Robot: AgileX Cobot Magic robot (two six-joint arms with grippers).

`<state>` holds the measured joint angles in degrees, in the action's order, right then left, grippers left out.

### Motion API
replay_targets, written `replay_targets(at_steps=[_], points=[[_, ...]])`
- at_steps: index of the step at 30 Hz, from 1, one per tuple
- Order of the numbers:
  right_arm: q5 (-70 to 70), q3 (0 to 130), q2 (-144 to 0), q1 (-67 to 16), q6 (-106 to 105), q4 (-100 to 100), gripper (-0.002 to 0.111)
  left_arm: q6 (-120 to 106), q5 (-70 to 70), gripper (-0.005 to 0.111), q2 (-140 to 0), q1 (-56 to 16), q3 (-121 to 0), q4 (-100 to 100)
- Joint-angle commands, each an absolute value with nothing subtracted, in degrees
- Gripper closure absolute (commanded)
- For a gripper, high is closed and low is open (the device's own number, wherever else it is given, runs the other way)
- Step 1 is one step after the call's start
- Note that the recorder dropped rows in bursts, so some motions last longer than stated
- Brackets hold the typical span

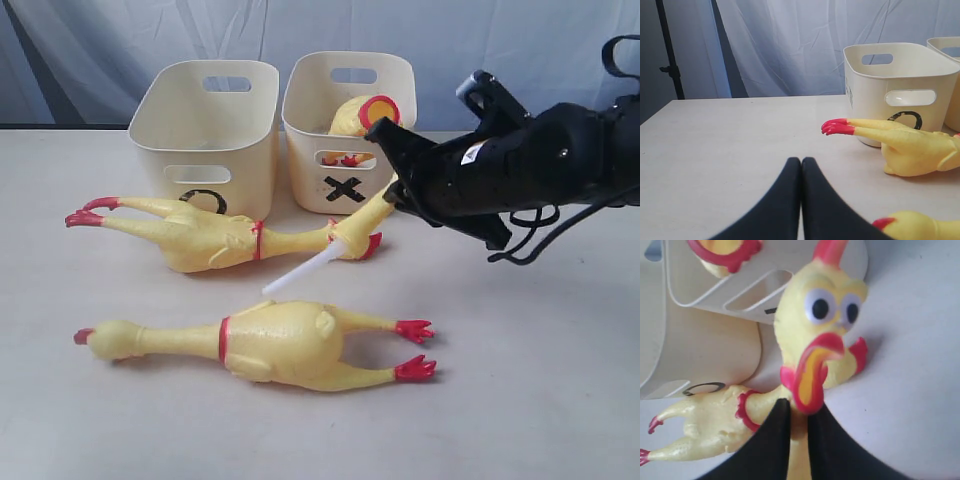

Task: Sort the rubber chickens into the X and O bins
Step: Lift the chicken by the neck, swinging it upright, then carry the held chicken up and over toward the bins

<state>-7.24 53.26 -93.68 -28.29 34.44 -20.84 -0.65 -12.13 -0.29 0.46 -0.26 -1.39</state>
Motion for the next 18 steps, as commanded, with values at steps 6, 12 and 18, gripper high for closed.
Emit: replay_targets(at_steps=[6,12,18], points=[[-4.96,53.11,-89.10,-28.03,34.06,-19.28,0.109,-0.51,-11.49,0.107,0.00,0.49,0.00,-1.61],[-1.24,53.18,-87.36,-28.03,34.06,-18.41,0.109,-0.51,-11.49,0.107,0.00,0.49,0.00,-1.61],[3.37,56.93,-87.24,-28.03,34.17,-18.51,0.109,-0.51,-11.49,0.107,0.00,0.49,0.00,-1.61]])
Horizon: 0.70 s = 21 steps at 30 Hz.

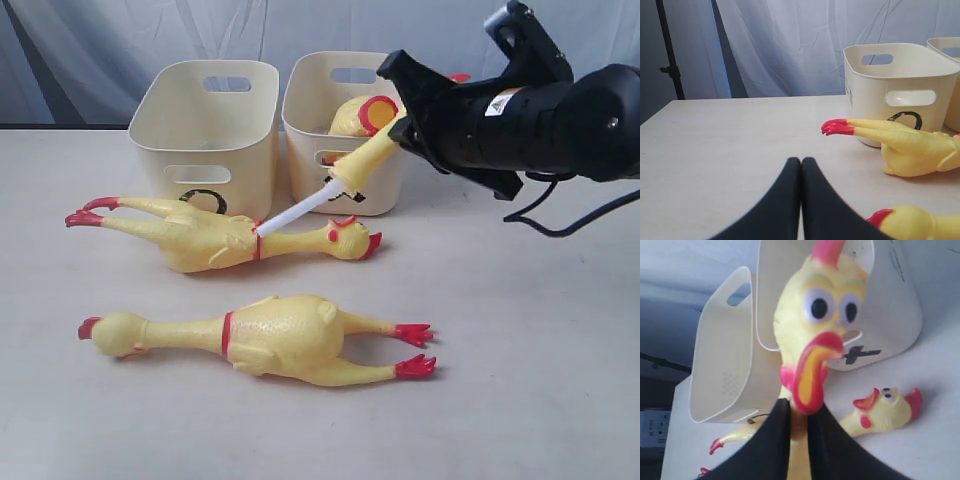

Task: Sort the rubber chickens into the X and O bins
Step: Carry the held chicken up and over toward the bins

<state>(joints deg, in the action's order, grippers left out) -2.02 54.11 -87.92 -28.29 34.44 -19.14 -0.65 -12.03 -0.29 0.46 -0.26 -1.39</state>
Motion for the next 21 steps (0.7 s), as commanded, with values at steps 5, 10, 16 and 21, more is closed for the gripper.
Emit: replay_targets(at_steps=[5,10,16,21], points=[[10.19,60.01,-88.34,-28.03,34.32,-18.66,0.109,-0.51,-11.49,0.107,0.00,0.49,0.00,-1.61],[14.30,64.02,-91.76,-28.03,34.10,-18.66,0.109,-0.51,-11.49,0.107,0.00,0.49,0.00,-1.61],[21.90,71.04,-99.87,-28.03,25.46,-22.83,0.109,-0.51,-11.49,0.107,0.00,0.49,0.00,-1.61],[25.59,79.89,-106.58,-28.03,-4.85,-40.80,0.109,-0.51,-11.49,0.107,0.00,0.49,0.00,-1.61]])
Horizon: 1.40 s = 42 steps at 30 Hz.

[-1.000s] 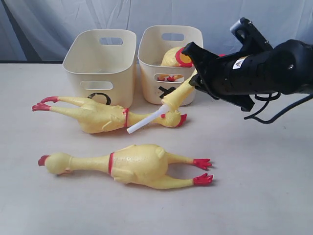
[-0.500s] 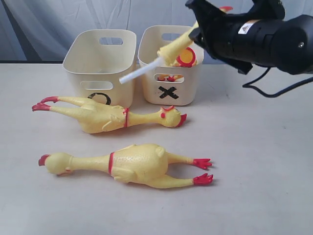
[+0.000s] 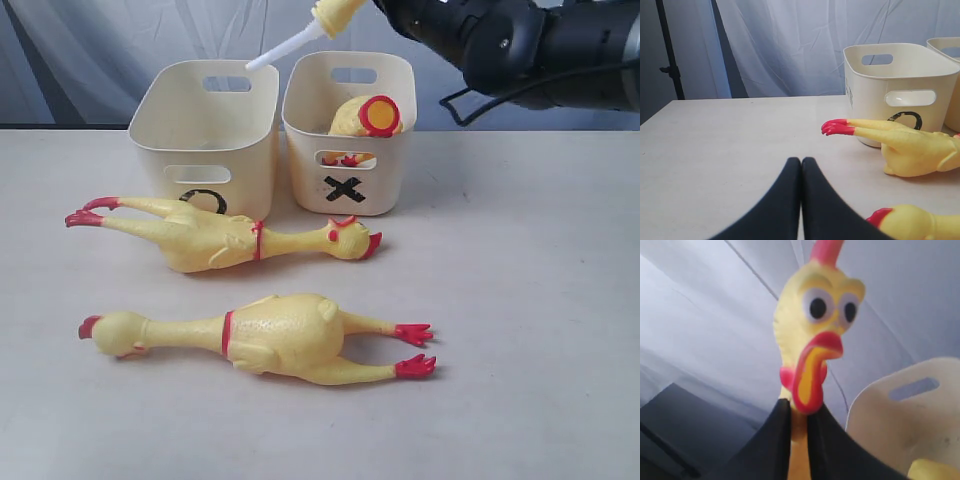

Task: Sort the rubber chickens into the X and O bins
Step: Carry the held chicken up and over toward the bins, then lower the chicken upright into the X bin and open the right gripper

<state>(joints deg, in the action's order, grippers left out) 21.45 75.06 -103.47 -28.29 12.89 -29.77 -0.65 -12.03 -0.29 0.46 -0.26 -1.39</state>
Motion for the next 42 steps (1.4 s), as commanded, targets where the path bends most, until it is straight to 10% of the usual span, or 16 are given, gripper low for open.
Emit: replay_targets(at_steps=[1,36,42], points=[[26.93,81.28,-107.65,-28.03,-9.81,-43.19,0.109,-0.51,-11.49,0.107,0.00,0.49,0.00,-1.61],[25.85,93.92,-125.56,-28.79,-32.70,-39.95,0.109,-0.51,-11.49,0.107,0.00,0.49,0.00,-1.61],[23.70,93.92,-125.56,-28.79,-32.70,-38.60,0.079,-0.51,-11.64,0.107,0.00,0.49,0.00,-1.61]])
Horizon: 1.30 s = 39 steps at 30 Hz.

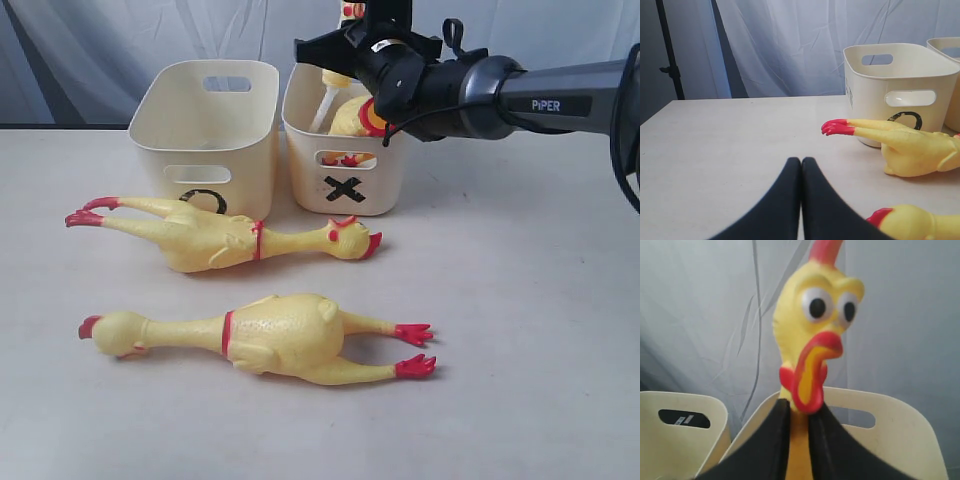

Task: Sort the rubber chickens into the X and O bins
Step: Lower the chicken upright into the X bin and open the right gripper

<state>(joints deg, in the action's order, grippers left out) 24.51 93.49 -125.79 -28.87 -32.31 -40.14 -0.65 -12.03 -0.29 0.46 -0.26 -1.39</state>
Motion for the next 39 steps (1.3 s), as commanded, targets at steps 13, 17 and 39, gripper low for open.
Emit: replay_targets(at_steps=[13,17,39], points=[[22.79,93.92,-125.56,-29.33,-32.55,-38.60,0.058,-0.51,-11.76,0.107,0.00,0.49,0.00,-1.61],[23.20,93.92,-125.56,-30.15,-32.42,-38.60,0.058,-0.51,-11.76,0.107,0.00,0.49,0.00,-1.61],[3.64,93.92,-114.80,-29.44,-37.74,-38.84,0.058,-0.51,-11.76,0.107,0.00,0.49,0.00,-1.61]])
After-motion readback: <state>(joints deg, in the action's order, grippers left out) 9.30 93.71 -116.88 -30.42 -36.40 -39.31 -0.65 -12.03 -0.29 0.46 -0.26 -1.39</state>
